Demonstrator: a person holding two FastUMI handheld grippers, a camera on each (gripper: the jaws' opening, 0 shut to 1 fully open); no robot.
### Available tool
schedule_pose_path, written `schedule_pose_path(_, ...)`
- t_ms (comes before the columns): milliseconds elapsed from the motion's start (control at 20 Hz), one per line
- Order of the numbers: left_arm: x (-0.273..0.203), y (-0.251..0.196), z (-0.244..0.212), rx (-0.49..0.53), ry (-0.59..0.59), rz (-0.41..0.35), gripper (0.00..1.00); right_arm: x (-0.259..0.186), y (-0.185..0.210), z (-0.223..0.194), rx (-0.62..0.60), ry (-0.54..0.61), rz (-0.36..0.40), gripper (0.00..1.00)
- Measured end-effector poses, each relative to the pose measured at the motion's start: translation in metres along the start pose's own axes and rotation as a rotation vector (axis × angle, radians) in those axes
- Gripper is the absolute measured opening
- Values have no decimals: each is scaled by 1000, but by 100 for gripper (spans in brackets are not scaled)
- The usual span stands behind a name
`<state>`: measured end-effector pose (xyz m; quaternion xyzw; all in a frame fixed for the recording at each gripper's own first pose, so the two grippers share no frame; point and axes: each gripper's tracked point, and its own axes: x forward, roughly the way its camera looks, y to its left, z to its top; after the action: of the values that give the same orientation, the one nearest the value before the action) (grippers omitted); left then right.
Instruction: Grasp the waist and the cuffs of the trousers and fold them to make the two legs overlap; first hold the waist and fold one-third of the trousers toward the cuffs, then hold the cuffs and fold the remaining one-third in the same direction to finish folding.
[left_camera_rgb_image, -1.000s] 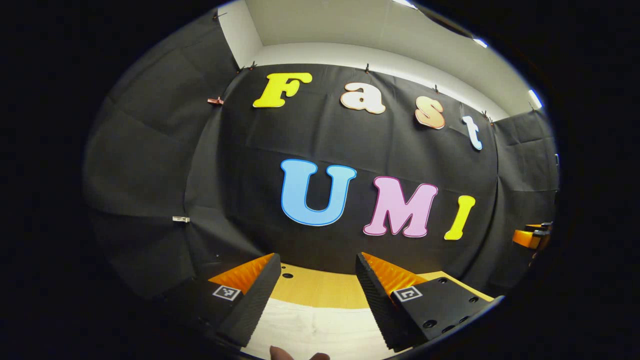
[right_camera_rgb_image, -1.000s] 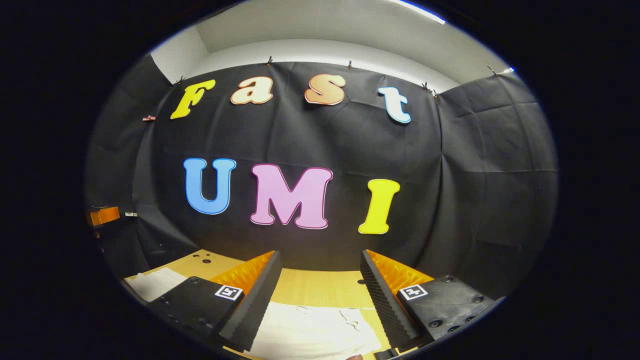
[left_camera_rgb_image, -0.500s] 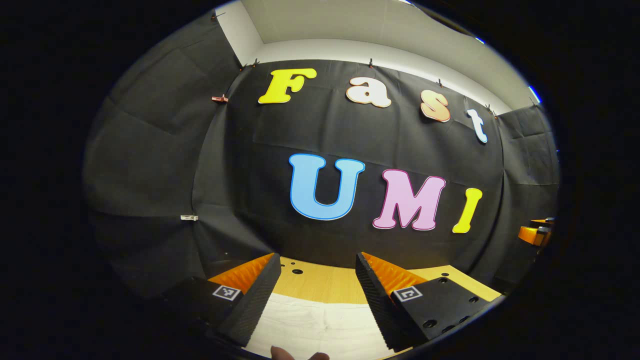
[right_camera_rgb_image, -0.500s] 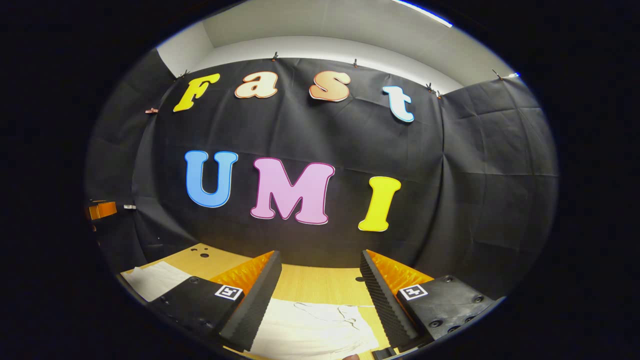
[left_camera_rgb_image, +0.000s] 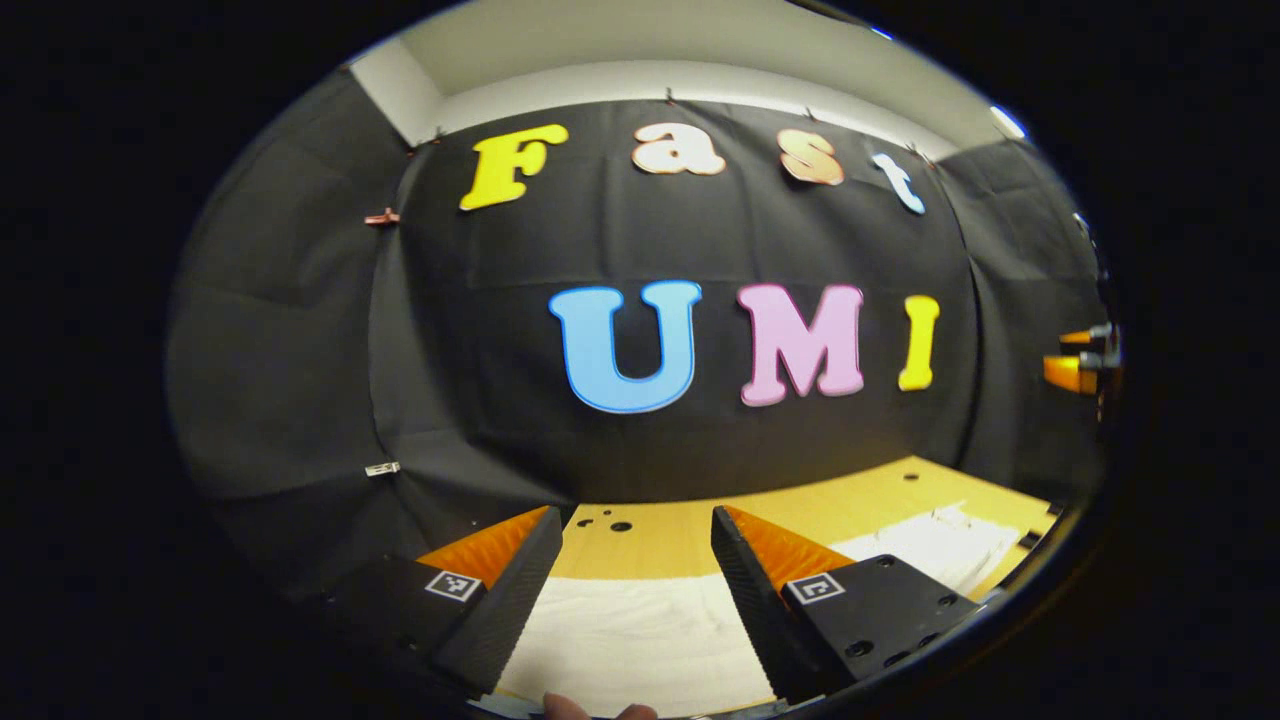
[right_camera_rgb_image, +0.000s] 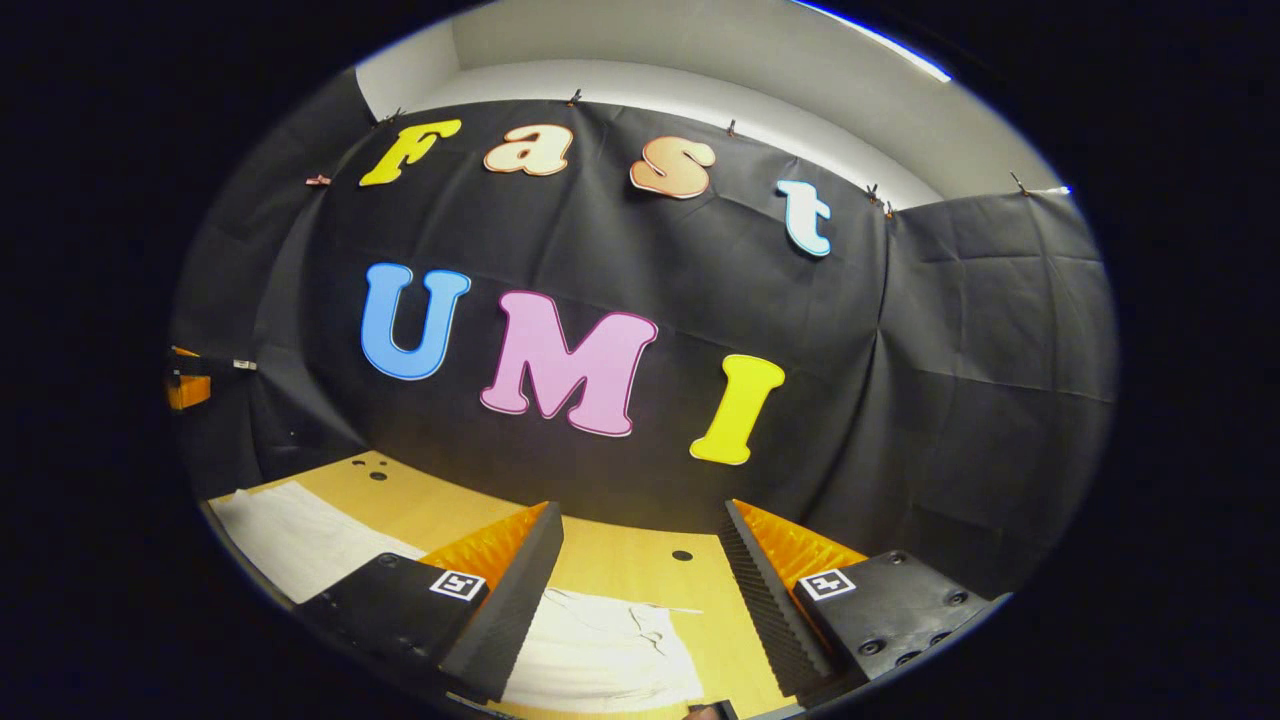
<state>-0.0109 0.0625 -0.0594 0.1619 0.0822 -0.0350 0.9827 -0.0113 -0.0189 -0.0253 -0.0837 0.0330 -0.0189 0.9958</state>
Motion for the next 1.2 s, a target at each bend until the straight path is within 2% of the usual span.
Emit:
schedule_pose_path(200, -13, 6, -71, 180, 146, -69, 96, -8, -11, -18, -40, 43, -12, 97)
schedule_pose_path(350, -24, 7, -125, 432, 231, -134, 96, -12, -17, -30, -45, 69, -18, 97)
schedule_pose_path(450, -29, -4, -165, 580, 284, -219, 96, -13, -19, -35, -42, 86, -23, 97)
schedule_pose_path(600, -42, -17, -232, 721, 399, -354, 96, -17, -22, -43, -42, 103, -28, 97)
schedule_pose_path(750, -49, -14, -288, 876, 507, -444, 95, -22, -26, -49, -59, 118, -34, 96)
schedule_pose_path(950, -47, 8, -342, 1052, 610, -474, 95, -26, -33, -53, -57, 137, -51, 96)
schedule_pose_path(1200, -33, 20, -356, 1131, 642, -455, 95, -30, -36, -56, -77, 154, -62, 96)
